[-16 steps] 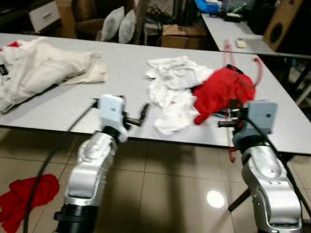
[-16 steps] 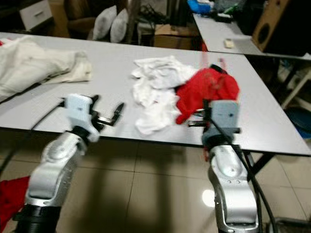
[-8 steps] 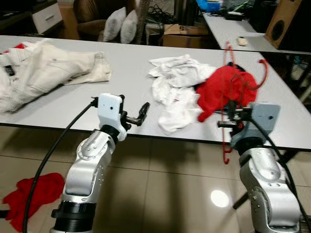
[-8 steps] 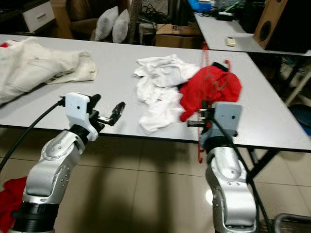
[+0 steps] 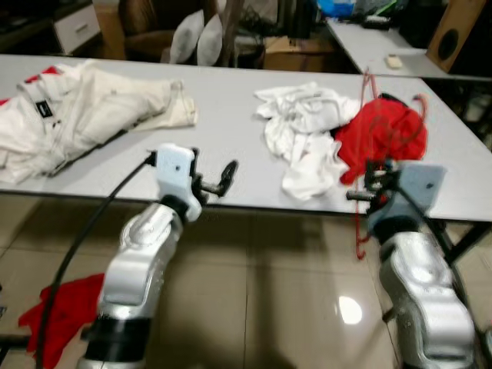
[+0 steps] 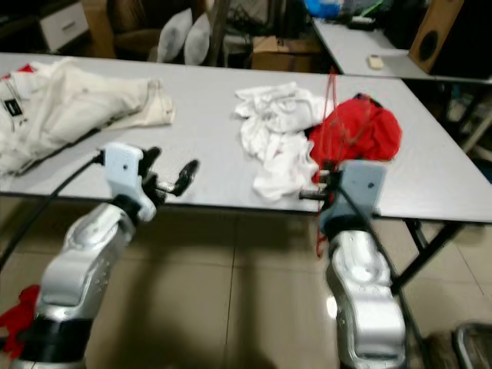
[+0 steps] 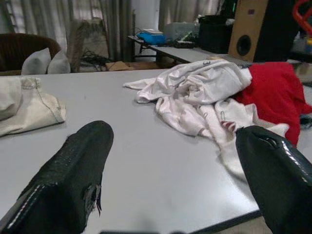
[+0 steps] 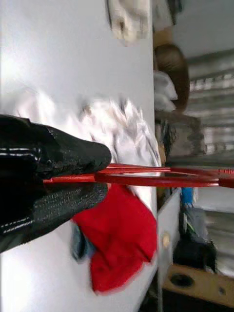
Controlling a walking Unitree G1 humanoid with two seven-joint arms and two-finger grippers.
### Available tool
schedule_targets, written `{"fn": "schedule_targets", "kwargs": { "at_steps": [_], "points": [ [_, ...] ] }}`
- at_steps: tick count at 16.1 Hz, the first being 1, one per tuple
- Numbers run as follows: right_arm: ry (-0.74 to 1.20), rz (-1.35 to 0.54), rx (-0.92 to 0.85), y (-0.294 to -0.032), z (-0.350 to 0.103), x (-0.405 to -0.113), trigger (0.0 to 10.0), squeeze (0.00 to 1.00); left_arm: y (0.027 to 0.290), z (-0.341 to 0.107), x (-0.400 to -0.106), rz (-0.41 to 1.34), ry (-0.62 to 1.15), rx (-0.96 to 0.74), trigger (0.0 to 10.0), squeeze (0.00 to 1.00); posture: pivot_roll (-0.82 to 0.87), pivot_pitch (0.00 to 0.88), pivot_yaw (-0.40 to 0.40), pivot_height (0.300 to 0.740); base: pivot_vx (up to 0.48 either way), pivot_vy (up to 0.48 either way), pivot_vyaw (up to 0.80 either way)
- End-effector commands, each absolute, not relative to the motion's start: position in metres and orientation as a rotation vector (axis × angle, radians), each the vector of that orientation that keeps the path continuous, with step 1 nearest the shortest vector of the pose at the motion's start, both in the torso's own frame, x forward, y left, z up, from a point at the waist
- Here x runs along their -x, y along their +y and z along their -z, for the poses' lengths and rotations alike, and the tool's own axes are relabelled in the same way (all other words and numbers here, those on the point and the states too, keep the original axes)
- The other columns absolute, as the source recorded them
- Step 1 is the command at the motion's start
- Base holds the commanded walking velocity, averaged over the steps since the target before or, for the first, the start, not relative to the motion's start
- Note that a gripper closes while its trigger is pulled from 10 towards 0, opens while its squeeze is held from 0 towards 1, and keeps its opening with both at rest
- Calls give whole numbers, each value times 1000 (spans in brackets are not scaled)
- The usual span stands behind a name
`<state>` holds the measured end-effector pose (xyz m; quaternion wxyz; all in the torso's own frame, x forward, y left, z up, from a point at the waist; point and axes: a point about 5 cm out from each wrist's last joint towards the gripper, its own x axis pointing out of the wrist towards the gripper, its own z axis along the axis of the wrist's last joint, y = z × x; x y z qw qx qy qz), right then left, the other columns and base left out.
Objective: Hang hanger
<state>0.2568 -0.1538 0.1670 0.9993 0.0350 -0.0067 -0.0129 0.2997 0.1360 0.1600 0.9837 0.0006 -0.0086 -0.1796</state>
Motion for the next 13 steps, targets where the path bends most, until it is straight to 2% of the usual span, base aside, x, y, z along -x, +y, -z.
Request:
{"fn": "schedule_targets", "kwargs": {
  "at_steps": [1, 4, 7, 8, 10, 13],
  "points": [
    [-14, 34, -71, -160, -168, -255, 10000, 0, 134, -160, -301, 363, -14, 18, 10000, 384, -182, 0, 3, 740, 0, 0, -775],
    [-13, 32, -102, -164, -168, -254, 10000, 0, 134, -160, -301, 363, -20, 21, 10000, 384, -185, 0, 4, 740, 0, 480, -788],
    [15, 76, -121, -174, -165, -254, 10000, 0, 127, -162, -298, 393, -48, -16, 10000, 396, -186, 0, -9, 740, 0, 0, -700],
    [59, 50, -117, -173, -160, -255, 10000, 0, 128, -157, -297, 387, -24, 3, 10000, 290, -197, 0, -10, 740, 0, 0, 0],
    [121, 32, -103, -173, -150, -252, 10000, 0, 133, -151, -296, 369, -9, 5, 10000, 259, -208, 0, -10, 740, 0, 0, 0],
    [160, 45, -62, -176, -145, -249, 10000, 0, 143, -141, -297, 317, 27, -19, 10000, 267, -225, 0, -8, 740, 0, 0, 0]
  ]
}}
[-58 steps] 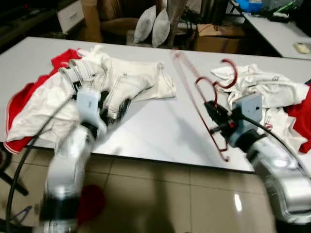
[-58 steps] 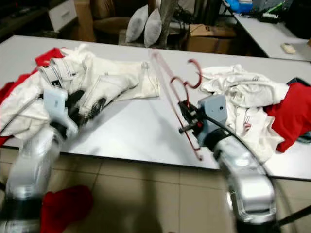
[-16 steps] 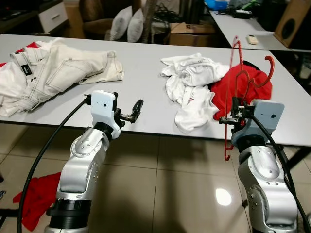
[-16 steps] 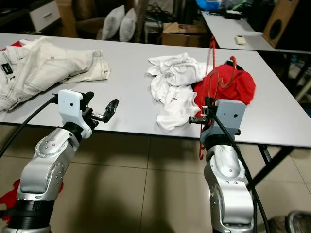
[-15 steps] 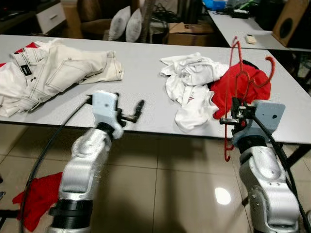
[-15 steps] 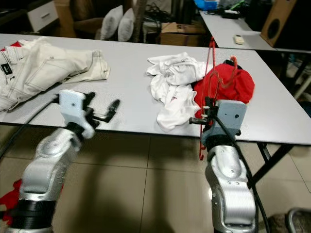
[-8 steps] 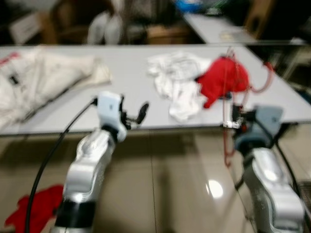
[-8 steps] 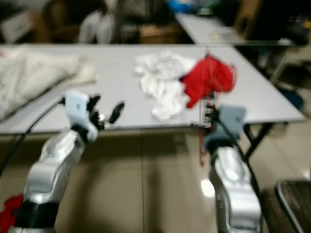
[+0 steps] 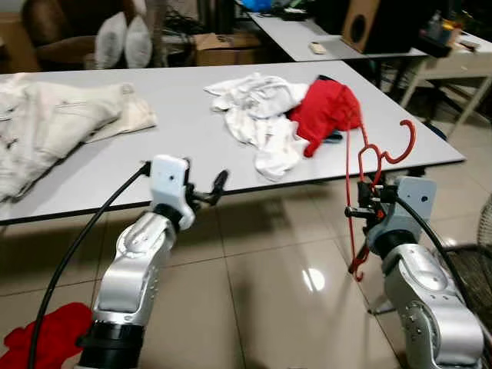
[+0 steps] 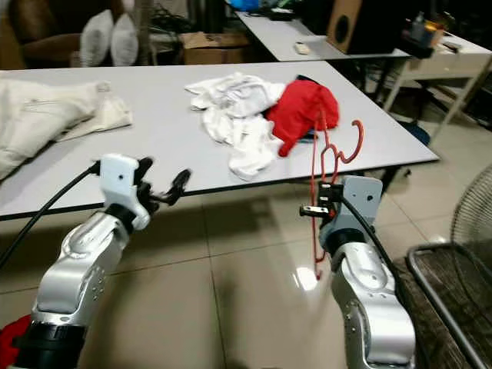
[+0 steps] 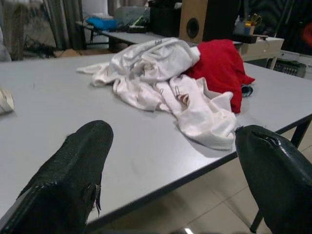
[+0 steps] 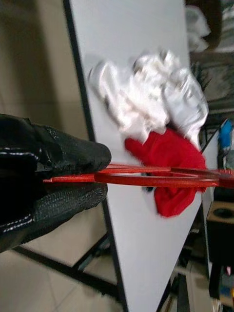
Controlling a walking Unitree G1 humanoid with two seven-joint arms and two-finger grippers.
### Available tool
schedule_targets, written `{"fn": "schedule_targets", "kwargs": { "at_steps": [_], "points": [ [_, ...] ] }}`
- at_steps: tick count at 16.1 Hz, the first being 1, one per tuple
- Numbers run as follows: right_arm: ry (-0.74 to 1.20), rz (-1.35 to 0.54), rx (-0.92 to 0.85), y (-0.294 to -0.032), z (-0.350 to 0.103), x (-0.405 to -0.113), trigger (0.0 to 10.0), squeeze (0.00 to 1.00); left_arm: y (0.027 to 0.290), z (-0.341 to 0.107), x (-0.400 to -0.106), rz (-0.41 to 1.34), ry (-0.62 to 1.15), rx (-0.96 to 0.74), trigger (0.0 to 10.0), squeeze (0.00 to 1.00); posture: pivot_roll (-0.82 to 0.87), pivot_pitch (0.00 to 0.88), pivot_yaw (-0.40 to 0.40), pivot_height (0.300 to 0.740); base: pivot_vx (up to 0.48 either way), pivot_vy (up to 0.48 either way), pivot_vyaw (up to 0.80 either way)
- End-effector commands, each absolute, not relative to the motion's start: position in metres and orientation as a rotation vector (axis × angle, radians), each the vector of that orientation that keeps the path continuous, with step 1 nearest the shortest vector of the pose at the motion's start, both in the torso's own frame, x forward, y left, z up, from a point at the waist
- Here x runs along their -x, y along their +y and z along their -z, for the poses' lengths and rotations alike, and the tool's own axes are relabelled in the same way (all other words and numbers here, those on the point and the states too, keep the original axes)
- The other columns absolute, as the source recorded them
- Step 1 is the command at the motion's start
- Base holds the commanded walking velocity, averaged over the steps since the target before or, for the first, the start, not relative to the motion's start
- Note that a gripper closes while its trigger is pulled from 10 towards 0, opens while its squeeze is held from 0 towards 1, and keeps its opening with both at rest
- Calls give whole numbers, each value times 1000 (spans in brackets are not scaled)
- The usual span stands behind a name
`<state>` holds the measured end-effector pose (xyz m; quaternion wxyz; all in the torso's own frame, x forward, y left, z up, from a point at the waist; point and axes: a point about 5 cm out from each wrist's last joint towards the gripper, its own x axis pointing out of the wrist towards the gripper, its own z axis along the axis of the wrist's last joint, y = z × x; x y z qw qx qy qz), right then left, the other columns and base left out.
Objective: Hang hanger
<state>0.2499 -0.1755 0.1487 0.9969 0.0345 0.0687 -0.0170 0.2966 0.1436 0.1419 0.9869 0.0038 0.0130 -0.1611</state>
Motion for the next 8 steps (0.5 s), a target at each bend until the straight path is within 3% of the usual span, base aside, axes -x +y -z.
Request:
{"fn": "schedule_targets", "kwargs": {
  "at_steps": [1, 2, 6, 8],
  "points": [
    [158, 36, -72, -180, -146, -249, 10000, 0, 145, -141, -296, 306, 20, 8, 10000, 271, -217, 0, -19, 740, 281, 0, 0],
    [161, 34, -105, -182, -147, -249, 10000, 0, 145, -140, -294, 299, 19, 16, 10000, 275, -212, 0, -24, 740, 326, 0, 0],
    [150, -2, -62, -182, -151, -258, 10000, 0, 143, -140, -290, 296, 12, 18, 10000, 275, -197, 0, -39, 740, 357, 0, -714],
    [128, -7, -66, -182, -155, -256, 10000, 0, 145, -140, -291, 291, 11, 14, 10000, 275, -217, 0, -32, 740, 368, 0, 0]
  ]
}}
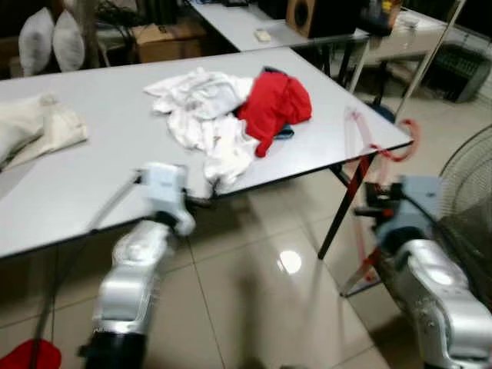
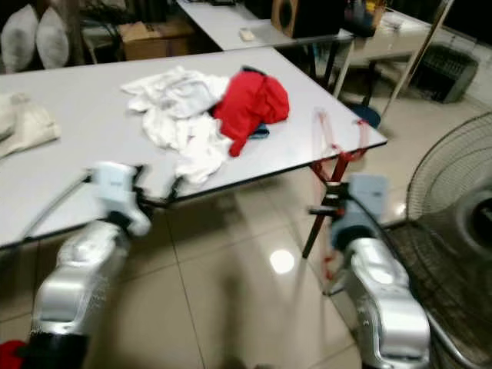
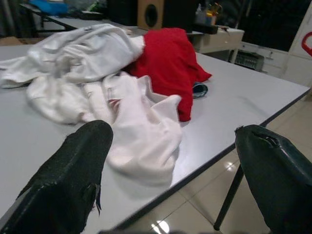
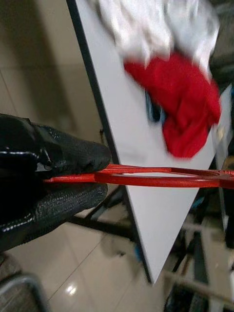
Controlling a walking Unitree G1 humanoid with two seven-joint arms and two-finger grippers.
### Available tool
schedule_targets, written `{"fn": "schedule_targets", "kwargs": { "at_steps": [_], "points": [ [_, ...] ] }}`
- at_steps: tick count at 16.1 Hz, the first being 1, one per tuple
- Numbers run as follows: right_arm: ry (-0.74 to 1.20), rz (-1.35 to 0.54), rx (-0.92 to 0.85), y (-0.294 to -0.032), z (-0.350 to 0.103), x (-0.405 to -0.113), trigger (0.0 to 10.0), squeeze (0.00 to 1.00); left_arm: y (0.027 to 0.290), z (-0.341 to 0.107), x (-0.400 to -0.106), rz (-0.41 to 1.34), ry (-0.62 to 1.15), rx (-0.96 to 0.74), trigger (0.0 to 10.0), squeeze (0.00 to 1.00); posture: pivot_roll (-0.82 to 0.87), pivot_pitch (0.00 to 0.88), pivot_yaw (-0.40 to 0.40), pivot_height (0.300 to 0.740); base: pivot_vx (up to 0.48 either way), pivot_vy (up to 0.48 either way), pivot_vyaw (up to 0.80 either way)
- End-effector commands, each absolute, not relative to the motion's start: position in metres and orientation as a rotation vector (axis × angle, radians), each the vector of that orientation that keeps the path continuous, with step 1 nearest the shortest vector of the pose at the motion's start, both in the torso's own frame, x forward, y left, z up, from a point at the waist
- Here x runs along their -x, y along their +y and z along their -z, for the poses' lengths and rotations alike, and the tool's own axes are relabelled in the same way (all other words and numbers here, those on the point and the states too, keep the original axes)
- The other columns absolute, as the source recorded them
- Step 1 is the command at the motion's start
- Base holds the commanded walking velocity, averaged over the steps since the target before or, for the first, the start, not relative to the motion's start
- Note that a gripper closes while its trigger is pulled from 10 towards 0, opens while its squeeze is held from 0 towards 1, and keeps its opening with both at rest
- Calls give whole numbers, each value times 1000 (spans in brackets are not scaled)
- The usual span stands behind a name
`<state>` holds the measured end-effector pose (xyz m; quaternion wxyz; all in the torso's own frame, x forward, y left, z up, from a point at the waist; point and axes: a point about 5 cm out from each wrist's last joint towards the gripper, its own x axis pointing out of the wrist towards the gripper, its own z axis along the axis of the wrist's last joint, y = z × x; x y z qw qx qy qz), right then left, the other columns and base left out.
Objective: Hang hanger
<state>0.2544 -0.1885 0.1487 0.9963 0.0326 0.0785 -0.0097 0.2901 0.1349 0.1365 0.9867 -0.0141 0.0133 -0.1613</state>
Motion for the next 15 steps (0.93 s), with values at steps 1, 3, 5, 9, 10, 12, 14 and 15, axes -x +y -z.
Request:
{"fn": "schedule_targets", "kwargs": {
  "at_steps": [1, 3, 5, 9, 10, 12, 14, 15],
  "points": [
    [121, -5, -70, -182, -156, -255, 10000, 0, 146, -139, -291, 291, 12, 14, 10000, 275, -217, 0, -32, 740, 368, 0, 0],
    [116, 10, -55, -188, -157, -250, 10000, 0, 142, -139, -295, 304, 9, 19, 10000, 278, -243, 0, -9, 740, 368, 0, 0],
    [110, 14, -42, -192, -157, -248, 10000, 0, 136, -140, -298, 315, 3, 19, 10000, 278, -242, 0, -4, 740, 368, 0, 0],
    [103, -62, -27, -192, -157, -253, 10000, 0, 137, -141, -293, 313, 2, 9, 10000, 275, -198, 0, -21, 740, 352, 0, 0],
    [110, -96, -23, -191, -156, -253, 10000, 0, 138, -141, -293, 314, 6, 5, 10000, 275, -193, 0, -19, 740, 337, 0, 0],
    [141, -94, 11, -201, -152, -249, 10000, 0, 132, -129, -292, 449, 90, -36, 10000, 90, -213, 0, 1, 740, 0, 0, 0],
    [151, -54, 2, -208, -150, -244, 10000, 0, 118, -118, -292, 596, 153, -99, 10000, 0, -243, 0, 19, 740, 0, 0, 0],
    [155, -51, 5, -208, -150, -243, 10000, 0, 115, -115, -293, 625, 166, -113, 10000, 0, -246, 0, 21, 740, 0, 0, 0]
  ]
}}
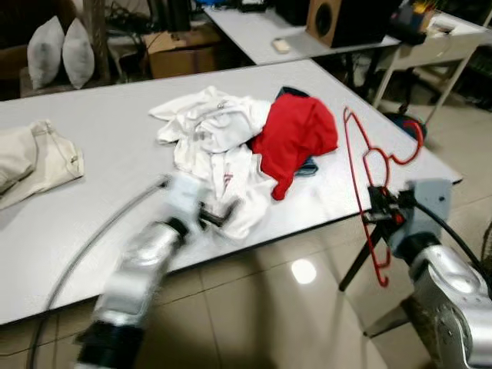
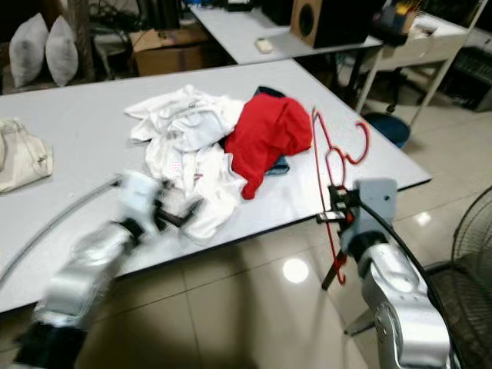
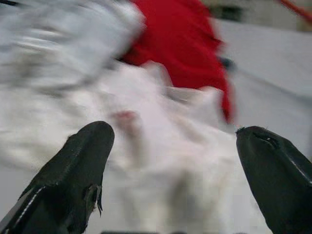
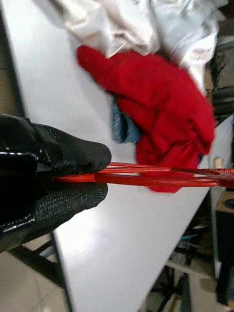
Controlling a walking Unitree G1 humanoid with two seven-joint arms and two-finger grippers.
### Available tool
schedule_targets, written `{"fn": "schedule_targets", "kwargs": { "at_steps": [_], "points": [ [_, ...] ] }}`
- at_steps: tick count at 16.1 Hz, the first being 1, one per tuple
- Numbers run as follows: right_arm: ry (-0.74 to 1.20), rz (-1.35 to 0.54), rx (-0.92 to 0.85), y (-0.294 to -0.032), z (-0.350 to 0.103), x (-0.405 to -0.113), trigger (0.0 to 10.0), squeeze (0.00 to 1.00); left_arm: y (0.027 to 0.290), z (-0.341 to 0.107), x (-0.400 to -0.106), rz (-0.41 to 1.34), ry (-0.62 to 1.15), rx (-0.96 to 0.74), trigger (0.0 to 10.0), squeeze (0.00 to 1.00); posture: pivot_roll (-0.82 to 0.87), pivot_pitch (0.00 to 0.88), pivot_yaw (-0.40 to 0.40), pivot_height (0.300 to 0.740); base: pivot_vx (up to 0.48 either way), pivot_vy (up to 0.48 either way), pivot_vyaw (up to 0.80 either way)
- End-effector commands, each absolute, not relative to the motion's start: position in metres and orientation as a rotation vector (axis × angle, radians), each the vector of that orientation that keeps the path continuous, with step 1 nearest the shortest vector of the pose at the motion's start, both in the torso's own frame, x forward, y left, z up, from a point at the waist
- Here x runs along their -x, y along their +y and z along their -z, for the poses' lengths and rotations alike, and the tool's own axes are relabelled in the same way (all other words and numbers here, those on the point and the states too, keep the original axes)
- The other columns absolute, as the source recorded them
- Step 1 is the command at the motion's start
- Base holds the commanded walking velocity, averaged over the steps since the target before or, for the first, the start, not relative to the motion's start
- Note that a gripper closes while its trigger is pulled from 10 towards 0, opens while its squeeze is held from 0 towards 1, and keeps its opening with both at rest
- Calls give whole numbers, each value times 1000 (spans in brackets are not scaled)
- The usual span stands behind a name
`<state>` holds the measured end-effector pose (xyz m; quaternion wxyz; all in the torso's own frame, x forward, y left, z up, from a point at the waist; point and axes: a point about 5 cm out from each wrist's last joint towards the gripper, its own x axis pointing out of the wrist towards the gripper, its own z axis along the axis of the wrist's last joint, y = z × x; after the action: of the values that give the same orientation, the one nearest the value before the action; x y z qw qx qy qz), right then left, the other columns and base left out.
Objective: Hang hanger
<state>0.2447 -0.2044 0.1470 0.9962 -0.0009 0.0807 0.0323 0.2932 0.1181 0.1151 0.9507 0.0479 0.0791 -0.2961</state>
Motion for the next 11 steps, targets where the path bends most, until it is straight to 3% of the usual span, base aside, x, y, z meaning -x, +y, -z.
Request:
{"fn": "schedule_targets", "kwargs": {
  "at_steps": [1, 3, 4, 5, 6, 7, 11],
  "points": [
    [172, -42, 13, -210, -148, -241, 10000, 0, 108, -111, -296, 672, 191, -133, 10000, 0, -253, 0, 23, 740, 0, 0, 0],
    [211, 9, 29, -217, -142, -237, 10000, 0, 100, -103, -304, 685, 239, -168, 10000, 0, -258, 0, 21, 740, 0, 0, 0],
    [224, 46, 37, -221, -140, -236, 10000, 0, 100, -97, -308, 667, 269, -199, 8039, 0, -261, 0, 21, 740, 0, 0, 0],
    [227, 53, 51, -222, -140, -236, 10000, 0, 101, -91, -311, 653, 297, -238, 5020, 0, -265, 0, 23, 740, 0, 0, 0],
    [226, 50, 53, -222, -140, -236, 10000, 0, 104, -87, -313, 634, 310, -274, 3647, 0, -270, 0, 26, 740, 0, 0, 0],
    [220, 51, 57, -222, -142, -234, 10000, 0, 111, -78, -317, 581, 356, -313, 0, 0, -285, 0, 31, 740, 0, 0, 0],
    [208, 1, 36, -213, -147, -232, 10000, 0, 112, -72, -319, 580, 382, -321, 0, 0, -294, 0, 31, 740, 0, 0, 0]
  ]
}}
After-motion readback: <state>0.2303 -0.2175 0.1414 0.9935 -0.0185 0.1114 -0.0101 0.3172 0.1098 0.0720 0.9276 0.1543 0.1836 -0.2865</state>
